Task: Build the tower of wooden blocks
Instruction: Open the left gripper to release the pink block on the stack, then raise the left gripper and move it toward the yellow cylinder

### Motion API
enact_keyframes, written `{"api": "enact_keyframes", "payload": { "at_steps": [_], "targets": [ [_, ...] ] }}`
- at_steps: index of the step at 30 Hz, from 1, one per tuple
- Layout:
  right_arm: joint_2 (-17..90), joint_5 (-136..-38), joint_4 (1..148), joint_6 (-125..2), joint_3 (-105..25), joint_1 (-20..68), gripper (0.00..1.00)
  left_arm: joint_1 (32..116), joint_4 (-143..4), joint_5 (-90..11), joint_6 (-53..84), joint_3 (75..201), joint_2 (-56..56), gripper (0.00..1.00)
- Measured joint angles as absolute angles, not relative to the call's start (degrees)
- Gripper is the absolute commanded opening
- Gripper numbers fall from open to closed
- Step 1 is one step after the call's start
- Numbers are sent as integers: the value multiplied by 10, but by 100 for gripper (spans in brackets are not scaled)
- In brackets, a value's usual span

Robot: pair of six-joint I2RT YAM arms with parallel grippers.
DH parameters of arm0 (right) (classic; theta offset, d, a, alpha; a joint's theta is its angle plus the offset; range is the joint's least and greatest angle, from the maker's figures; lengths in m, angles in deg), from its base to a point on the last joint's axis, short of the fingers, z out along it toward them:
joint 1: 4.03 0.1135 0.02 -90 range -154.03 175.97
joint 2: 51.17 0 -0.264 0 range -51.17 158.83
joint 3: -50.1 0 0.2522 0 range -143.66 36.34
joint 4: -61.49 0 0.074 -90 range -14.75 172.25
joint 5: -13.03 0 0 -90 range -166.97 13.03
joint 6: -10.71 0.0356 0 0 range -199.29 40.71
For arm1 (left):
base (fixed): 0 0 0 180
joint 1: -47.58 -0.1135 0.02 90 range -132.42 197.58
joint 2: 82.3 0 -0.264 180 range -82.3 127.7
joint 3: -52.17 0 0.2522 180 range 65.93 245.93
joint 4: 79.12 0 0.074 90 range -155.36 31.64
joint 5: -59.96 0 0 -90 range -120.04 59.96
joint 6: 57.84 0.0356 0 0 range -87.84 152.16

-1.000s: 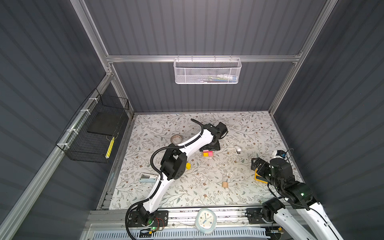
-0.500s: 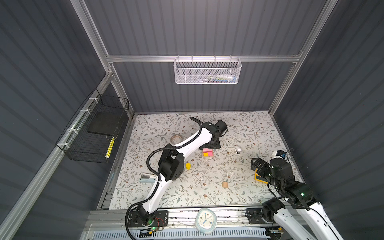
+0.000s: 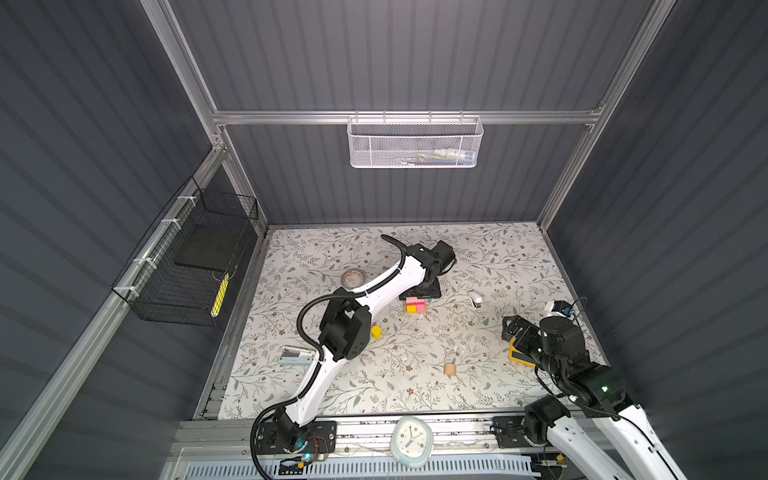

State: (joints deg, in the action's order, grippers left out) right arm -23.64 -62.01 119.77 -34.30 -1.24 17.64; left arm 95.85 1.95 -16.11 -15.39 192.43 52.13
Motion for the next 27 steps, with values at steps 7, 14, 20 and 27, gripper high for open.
{"api": "enact_keyframes", "payload": {
  "at_steps": [7,14,20,27],
  "targets": [
    [-236,-620,1198,-343,-12,176,99,959,19,-161,-154,1924,529,75],
    [-236,-620,1198,-343,-12,176,99,959,19,-161,-154,1924,529,71],
    [-237,-620,1199,-343,-9,176,99,959,19,-161,-154,1924,530,69],
    [-237,-620,1199,-343,-8,176,99,959,19,-161,-154,1924,532,67]
  ]
}}
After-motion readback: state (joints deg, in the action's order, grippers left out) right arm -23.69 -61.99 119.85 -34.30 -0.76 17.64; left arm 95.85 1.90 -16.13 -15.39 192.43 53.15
